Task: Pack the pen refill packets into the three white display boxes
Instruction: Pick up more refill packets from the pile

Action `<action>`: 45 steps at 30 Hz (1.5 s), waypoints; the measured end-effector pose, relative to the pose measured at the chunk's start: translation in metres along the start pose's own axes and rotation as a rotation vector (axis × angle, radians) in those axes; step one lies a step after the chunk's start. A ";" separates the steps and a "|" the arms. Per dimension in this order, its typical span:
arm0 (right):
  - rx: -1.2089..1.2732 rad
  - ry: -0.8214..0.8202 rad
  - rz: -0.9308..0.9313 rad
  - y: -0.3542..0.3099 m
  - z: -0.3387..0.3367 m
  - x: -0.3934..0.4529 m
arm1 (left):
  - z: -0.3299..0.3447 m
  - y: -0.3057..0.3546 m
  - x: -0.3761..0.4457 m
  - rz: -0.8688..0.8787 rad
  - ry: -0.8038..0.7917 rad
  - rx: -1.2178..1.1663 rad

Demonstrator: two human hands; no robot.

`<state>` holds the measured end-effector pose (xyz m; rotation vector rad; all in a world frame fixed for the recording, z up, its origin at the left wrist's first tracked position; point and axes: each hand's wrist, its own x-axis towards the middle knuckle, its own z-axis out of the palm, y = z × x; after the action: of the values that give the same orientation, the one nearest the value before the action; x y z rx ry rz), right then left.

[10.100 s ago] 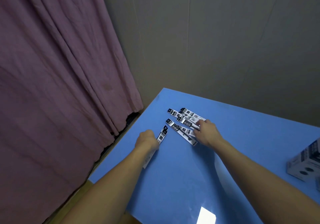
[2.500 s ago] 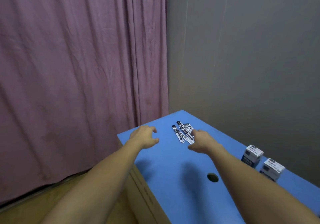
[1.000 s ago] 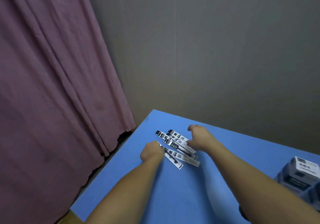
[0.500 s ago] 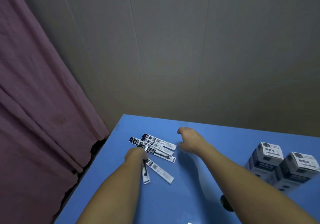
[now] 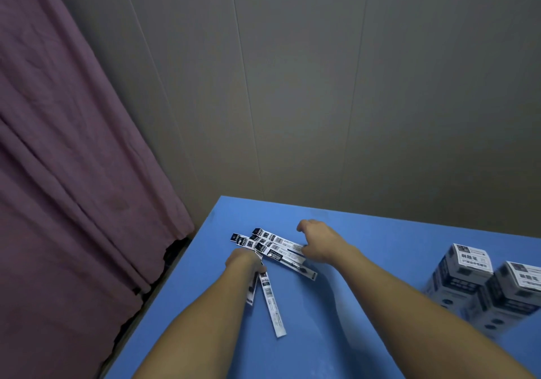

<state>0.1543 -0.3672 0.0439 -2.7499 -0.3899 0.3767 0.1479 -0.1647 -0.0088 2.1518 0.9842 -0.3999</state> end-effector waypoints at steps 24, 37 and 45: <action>-0.027 -0.011 -0.009 -0.017 0.013 -0.020 | -0.042 -0.044 -0.050 0.021 -0.318 -0.457; -0.069 0.022 0.067 -0.024 0.013 -0.050 | -0.066 -0.048 -0.058 0.246 -0.269 -0.550; -0.054 0.075 0.220 -0.031 0.016 -0.101 | -0.090 -0.042 -0.072 0.413 -0.339 -0.587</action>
<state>0.0489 -0.3654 0.0621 -2.8585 -0.0795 0.3192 0.0674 -0.1186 0.0714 1.6206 0.3812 -0.2236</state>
